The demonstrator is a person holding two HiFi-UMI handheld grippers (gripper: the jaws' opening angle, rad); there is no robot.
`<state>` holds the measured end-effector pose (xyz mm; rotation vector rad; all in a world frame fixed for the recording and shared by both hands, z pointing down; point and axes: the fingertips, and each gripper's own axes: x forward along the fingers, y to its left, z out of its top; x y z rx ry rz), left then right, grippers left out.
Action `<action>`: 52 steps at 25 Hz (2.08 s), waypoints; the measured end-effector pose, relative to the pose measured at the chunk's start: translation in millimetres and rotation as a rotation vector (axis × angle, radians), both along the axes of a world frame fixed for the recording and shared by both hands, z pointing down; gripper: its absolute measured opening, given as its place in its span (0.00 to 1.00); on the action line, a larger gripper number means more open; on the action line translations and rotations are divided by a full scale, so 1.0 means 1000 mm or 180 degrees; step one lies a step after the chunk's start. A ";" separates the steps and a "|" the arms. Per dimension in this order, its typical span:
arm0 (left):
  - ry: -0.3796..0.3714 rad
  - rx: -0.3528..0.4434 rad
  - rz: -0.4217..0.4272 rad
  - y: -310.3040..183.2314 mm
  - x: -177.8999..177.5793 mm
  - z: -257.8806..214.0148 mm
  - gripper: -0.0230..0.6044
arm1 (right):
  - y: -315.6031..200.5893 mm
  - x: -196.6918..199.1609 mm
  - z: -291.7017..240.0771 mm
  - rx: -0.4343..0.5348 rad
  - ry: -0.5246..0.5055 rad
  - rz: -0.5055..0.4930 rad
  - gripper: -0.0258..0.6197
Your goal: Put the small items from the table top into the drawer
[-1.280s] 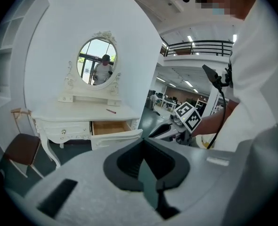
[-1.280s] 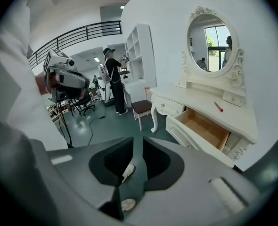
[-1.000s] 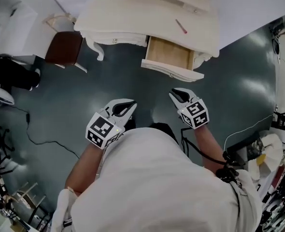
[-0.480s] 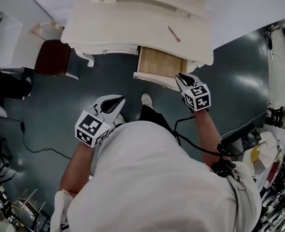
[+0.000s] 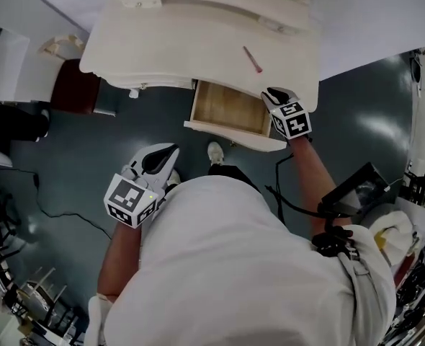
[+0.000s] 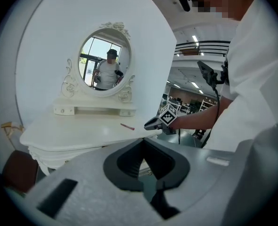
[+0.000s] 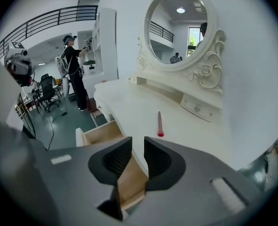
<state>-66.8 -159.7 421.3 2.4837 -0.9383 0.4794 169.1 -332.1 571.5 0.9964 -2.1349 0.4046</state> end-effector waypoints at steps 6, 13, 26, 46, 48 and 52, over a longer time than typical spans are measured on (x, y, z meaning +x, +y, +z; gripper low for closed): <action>-0.0070 -0.0021 -0.0266 -0.021 0.014 -0.001 0.04 | -0.055 0.008 0.026 -0.0048 0.0017 -0.0086 0.19; -0.0177 -0.0095 -0.0457 -0.027 0.012 0.001 0.04 | -0.096 0.000 0.050 -0.0112 0.0052 -0.0104 0.21; -0.0305 -0.0174 -0.0704 -0.028 -0.008 0.004 0.04 | -0.142 -0.009 0.084 -0.0323 -0.0057 0.0082 0.17; -0.0246 -0.0078 -0.0584 -0.014 -0.029 0.001 0.04 | -0.111 -0.009 0.060 -0.0284 -0.0164 0.0287 0.11; -0.0226 -0.0067 -0.0538 -0.012 -0.030 0.001 0.04 | -0.102 -0.011 0.054 -0.0277 -0.0185 0.0291 0.11; -0.0185 -0.0046 -0.0442 -0.007 -0.035 0.001 0.04 | -0.082 -0.019 0.044 -0.0272 -0.0207 0.0292 0.11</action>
